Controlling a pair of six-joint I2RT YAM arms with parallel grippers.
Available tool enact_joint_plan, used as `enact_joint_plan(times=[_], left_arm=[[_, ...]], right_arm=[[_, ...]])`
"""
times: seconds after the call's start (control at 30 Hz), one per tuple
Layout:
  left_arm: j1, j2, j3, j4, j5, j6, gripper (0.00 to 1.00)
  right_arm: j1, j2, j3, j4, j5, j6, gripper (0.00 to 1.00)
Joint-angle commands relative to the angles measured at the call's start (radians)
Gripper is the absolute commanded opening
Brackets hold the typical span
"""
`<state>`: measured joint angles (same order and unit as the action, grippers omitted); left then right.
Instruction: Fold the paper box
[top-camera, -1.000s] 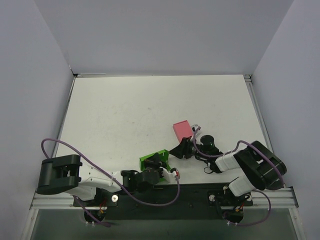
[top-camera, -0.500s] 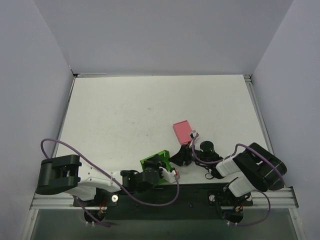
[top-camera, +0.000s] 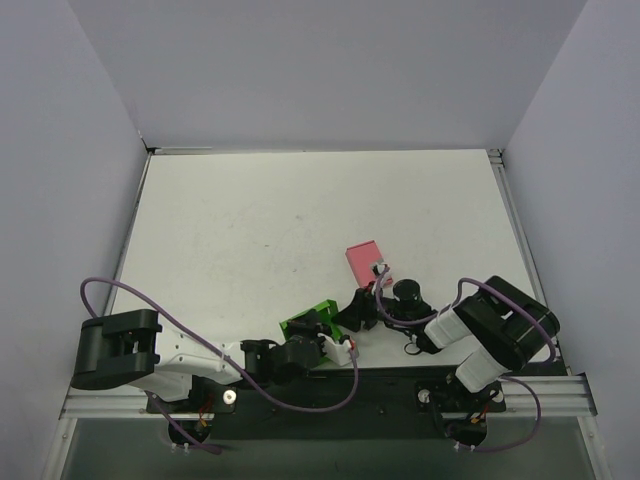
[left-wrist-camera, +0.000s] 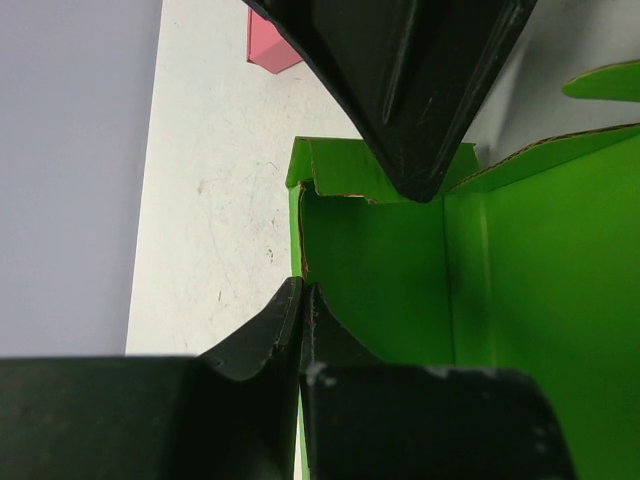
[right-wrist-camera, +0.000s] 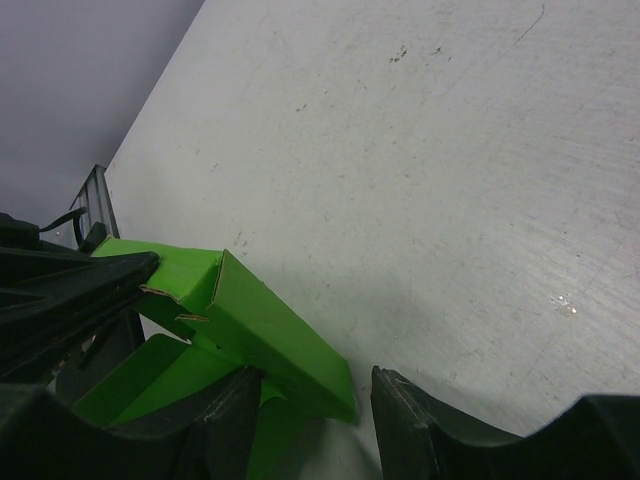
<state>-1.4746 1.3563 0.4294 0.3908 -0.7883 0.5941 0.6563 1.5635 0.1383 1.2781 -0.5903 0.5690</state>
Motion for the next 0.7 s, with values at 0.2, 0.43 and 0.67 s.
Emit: enact_joint_plan(times=[0.2,0.43,0.67], left_arm=[[-0.007,-0.006,0.025,-0.05,0.138,-0.046,0.0],[-0.007,-0.008,0.045,-0.079,0.179,-0.091,0.0],[-0.004,-0.014,0.077,-0.13,0.23,-0.163,0.0]], right_arm=[[0.011,0.032,0.061,0.115,0.018,-0.084,0.4],[0.049,0.01,0.092,0.032,0.053,-0.136,0.36],[0.086,-0.037,0.113,-0.074,0.11,-0.19,0.33]])
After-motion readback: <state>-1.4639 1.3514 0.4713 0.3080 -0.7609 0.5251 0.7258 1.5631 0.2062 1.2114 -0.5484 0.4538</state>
